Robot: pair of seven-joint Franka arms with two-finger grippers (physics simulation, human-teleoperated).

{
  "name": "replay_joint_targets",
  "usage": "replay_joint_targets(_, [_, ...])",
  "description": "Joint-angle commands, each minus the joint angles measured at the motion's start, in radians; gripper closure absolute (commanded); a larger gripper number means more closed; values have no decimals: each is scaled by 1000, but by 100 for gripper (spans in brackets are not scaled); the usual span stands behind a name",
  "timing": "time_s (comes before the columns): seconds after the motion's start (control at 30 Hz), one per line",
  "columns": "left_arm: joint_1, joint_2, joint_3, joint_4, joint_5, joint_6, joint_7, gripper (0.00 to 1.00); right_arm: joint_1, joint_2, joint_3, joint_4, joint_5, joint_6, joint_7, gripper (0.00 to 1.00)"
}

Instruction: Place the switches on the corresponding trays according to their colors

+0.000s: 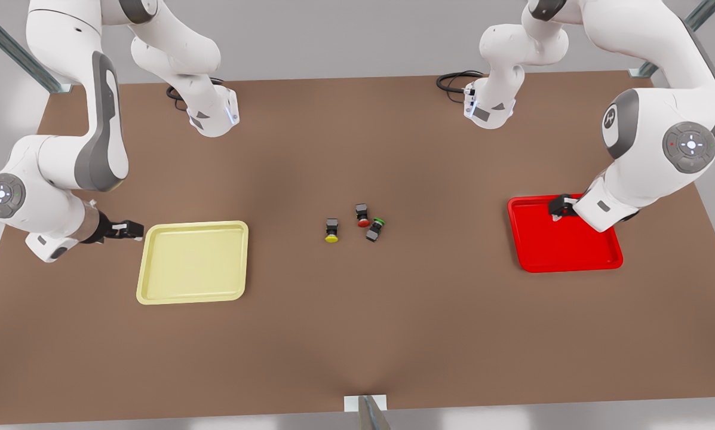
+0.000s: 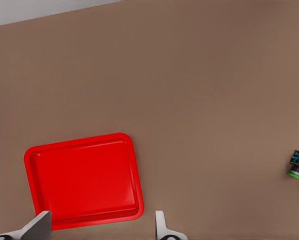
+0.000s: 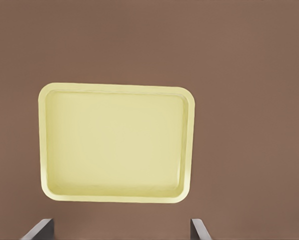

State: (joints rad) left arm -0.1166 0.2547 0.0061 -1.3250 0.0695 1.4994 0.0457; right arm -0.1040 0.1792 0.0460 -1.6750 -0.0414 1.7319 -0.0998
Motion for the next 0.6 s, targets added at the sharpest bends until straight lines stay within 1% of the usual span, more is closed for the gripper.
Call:
replay_joint_targets(0.0, [0,0,0,0,3,-2,0,0,1,0,0,0,0,0,0,0])
replay_joint_targets(0.03, [0,0,0,0,3,-7,-1,0,4,3,6,1,-5,2,0,0])
replay_joint_targets(0.07, [0,8,0,0,3,-7,-3,0,39,10,32,-28,-17,15,3,0])
replay_joint_targets(0.1, [0,11,0,0,3,-7,-7,0,78,16,35,-29,-51,28,3,0])
replay_joint_targets(0.13, [0,15,0,0,3,-7,-7,0,124,23,37,-26,-51,29,5,0])
replay_joint_targets(0.17, [0,17,0,0,3,-7,-7,0,213,25,37,-25,-48,46,35,0])
replay_joint_targets(0.23, [0,23,0,0,3,-8,-6,0,340,34,37,-9,-34,40,40,0])
replay_joint_targets(0.33, [0,29,0,-2,3,-19,-6,0,452,86,37,20,3,48,55,0])
replay_joint_targets(0.4, [2,35,0,-2,3,-19,-4,0,563,143,32,84,8,48,192,0])
replay_joint_targets(0.47, [2,43,2,0,3,-18,2,0,603,187,32,106,34,80,223,0])
replay_joint_targets(0.53, [3,49,2,0,3,-18,2,0,659,215,31,106,51,109,403,0])
replay_joint_targets(0.57, [3,51,3,0,3,-18,2,0,662,230,35,104,49,135,483,0])
